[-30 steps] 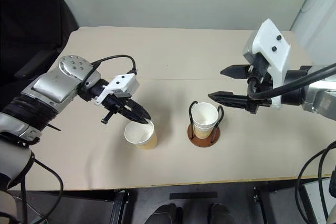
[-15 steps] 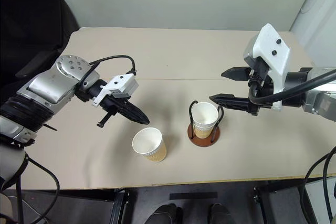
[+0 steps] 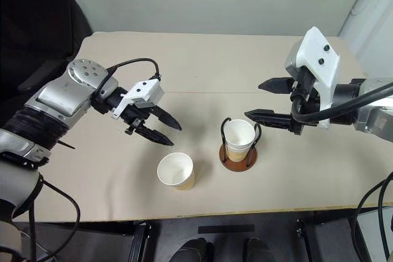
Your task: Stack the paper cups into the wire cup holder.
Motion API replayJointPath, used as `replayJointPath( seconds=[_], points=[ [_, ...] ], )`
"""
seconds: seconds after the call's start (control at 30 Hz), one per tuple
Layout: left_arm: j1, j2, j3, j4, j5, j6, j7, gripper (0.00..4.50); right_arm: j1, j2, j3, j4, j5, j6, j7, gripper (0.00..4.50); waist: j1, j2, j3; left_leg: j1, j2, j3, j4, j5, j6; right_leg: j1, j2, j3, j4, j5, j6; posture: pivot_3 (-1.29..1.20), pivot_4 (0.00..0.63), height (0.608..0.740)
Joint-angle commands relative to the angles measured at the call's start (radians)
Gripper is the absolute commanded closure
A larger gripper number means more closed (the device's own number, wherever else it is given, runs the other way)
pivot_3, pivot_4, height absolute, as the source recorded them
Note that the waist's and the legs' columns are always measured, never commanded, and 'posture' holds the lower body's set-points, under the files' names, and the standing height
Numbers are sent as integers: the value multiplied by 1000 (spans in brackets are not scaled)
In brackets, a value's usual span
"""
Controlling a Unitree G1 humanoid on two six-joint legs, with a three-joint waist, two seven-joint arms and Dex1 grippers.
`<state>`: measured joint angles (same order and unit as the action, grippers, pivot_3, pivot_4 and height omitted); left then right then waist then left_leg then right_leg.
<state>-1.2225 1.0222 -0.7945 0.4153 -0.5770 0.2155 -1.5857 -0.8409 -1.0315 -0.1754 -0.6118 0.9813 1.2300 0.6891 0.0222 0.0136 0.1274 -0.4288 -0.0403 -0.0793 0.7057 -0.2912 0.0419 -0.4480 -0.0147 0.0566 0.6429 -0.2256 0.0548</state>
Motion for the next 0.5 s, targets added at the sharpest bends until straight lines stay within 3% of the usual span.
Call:
replayJointPath(
  seconds=[0.03, 0.5],
  points=[
    [-19, 48, -22, -56, -38, 15, -29, 1787, -4, -16, -14, -6, 7, -15, -3, 1163, 0, 0, 0, 0, 0, 0, 0, 0, 0, 0, 0, 0, 0, 0, 0, 0, 150, 740],
    [16, 139, -77, -138, -90, 5, -29, 1787, 8, -18, -14, -12, 8, -19, -6, 1163, 2, 0, 0, 0, 0, 0, 0, 0, 0, 0, 0, 0, 0, 0, 0, 0, 150, 740]
  ],
)
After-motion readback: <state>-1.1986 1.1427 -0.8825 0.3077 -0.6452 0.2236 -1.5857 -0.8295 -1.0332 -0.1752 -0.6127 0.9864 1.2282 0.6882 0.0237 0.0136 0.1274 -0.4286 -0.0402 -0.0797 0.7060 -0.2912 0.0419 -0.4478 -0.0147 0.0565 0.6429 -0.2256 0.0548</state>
